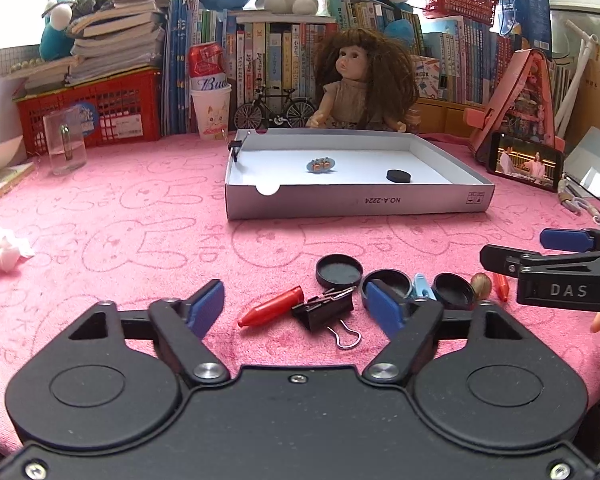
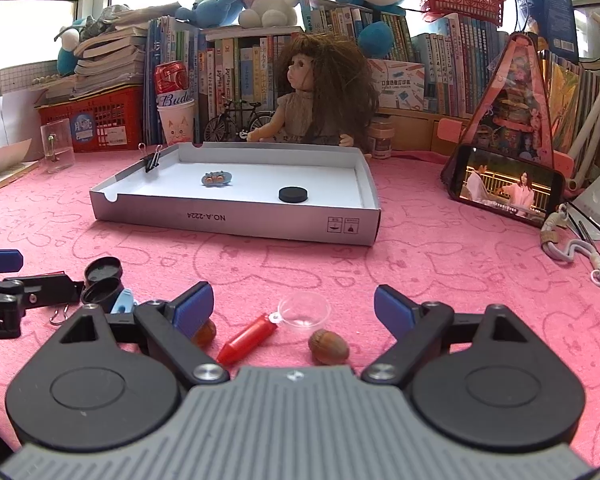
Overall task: Organize rigid objects
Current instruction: 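Grasp the black binder clip with the left tool while the right tool grasps the clear cup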
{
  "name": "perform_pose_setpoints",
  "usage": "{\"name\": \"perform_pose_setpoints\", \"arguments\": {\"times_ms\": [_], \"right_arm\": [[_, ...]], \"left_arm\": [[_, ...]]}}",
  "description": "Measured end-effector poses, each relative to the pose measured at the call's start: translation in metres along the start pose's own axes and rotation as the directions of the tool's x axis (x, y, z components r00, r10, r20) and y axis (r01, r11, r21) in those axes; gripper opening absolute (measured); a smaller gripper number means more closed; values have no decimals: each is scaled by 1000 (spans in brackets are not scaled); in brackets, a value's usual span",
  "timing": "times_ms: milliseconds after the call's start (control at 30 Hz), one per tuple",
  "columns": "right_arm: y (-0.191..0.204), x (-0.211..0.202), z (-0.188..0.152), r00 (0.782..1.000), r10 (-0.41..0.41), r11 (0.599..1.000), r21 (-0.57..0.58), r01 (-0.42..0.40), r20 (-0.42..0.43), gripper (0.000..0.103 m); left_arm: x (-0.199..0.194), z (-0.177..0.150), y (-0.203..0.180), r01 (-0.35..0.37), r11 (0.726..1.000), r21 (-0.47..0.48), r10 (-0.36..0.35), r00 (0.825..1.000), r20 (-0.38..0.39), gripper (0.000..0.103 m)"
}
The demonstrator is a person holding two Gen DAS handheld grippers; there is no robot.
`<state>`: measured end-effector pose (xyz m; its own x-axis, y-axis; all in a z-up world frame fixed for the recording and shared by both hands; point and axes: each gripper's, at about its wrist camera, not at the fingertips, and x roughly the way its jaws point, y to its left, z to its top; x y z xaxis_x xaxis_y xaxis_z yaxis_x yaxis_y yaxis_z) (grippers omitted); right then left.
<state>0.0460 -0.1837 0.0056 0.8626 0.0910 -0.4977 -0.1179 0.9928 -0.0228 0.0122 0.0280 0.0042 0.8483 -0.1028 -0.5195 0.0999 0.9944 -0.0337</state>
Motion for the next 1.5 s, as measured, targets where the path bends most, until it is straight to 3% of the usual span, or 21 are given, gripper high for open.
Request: {"name": "perform_pose_setpoints", "arguments": {"times_ms": [333, 700, 1067, 1200, 1400, 1500], "right_arm": [[3, 2, 2, 1000, -4, 1000, -14, 4, 6, 87], [1, 18, 4, 998, -11, 1000, 4, 12, -54, 62], [1, 17, 0, 998, -9, 1000, -3, 9, -61, 46], [1, 17, 0, 998, -8, 1000, -7, 7, -58, 39], [2, 17, 0, 998, -4, 1000, -16, 3, -56, 38], [2, 17, 0, 998, -4, 1000, -16, 4, -56, 38]], "left_arm": [[-11, 3, 8, -3, 999, -48, 4, 1000, 26, 49], [-17, 2, 17, -25, 998, -56, 26, 1000, 13, 45], [-22, -7, -7, 33, 999, 23, -33, 999, 8, 45], [-17, -10, -7, 34, 999, 21, -33, 999, -22, 28], [-10, -11, -3, 34, 999, 31, -33, 999, -36, 31], [-7, -12, -8, 17, 996, 85, -13, 999, -37, 42]]}}
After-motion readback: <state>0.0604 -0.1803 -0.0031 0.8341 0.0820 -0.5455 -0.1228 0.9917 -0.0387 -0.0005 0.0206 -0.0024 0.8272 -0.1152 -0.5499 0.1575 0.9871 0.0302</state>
